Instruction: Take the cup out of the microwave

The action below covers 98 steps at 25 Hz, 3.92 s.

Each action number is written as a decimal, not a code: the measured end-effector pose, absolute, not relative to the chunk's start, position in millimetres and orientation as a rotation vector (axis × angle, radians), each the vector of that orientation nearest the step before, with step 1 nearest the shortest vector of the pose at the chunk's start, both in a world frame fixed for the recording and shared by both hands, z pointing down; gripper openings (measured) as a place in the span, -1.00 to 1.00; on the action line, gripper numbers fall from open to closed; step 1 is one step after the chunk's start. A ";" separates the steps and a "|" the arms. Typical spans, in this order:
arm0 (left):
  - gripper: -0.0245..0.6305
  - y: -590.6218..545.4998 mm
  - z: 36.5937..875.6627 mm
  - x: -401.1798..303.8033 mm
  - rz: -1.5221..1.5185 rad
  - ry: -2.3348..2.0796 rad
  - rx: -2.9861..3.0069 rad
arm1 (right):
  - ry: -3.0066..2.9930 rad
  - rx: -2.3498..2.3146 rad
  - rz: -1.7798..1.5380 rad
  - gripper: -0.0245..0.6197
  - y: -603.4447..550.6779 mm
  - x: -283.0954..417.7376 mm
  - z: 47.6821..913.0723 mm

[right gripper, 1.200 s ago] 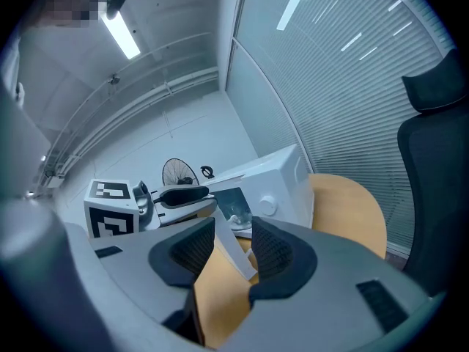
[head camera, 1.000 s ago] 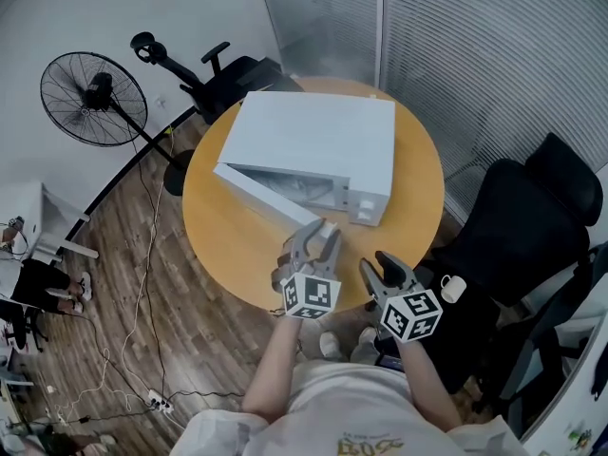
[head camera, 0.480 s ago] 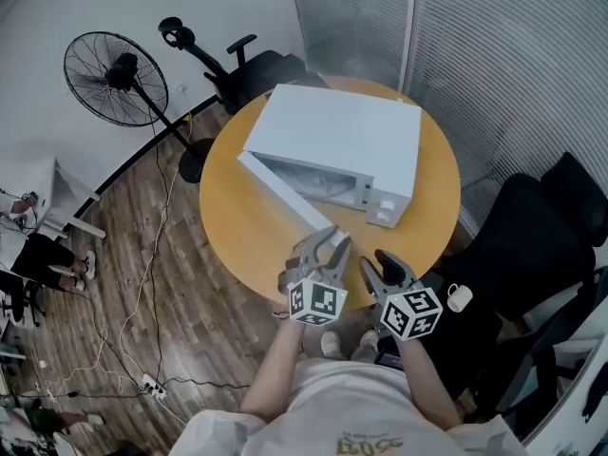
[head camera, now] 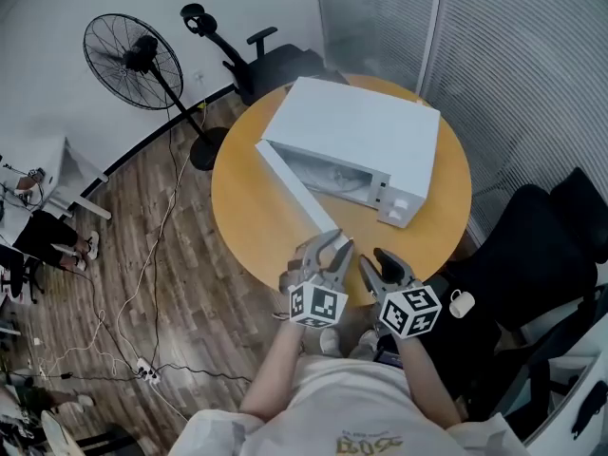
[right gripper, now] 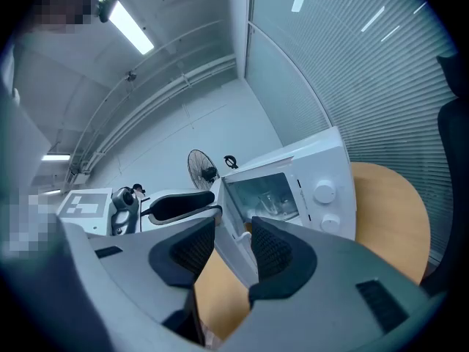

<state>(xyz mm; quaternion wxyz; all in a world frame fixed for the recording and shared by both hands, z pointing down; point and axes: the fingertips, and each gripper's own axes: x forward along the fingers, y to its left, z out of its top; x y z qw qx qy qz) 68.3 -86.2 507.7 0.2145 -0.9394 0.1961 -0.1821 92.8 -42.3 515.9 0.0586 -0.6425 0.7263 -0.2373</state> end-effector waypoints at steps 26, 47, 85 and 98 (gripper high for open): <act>-0.50 -84.4 505.7 3.4 -0.497 0.716 -2.497 | 2.293 -1.821 -0.771 -0.46 -56.7 51.4 520.8; -0.08 -113.0 516.7 -62.3 -0.319 1.155 -2.761 | 2.351 -1.737 -0.798 -0.48 -56.6 40.5 521.4; -0.37 -146.7 543.5 -154.9 -0.099 1.755 -2.809 | 2.582 -1.847 -0.634 -0.49 -82.5 52.3 531.2; -0.37 -165.3 543.8 -185.0 -0.114 1.666 -2.837 | 2.516 -2.002 -0.637 -0.49 -127.8 50.3 543.0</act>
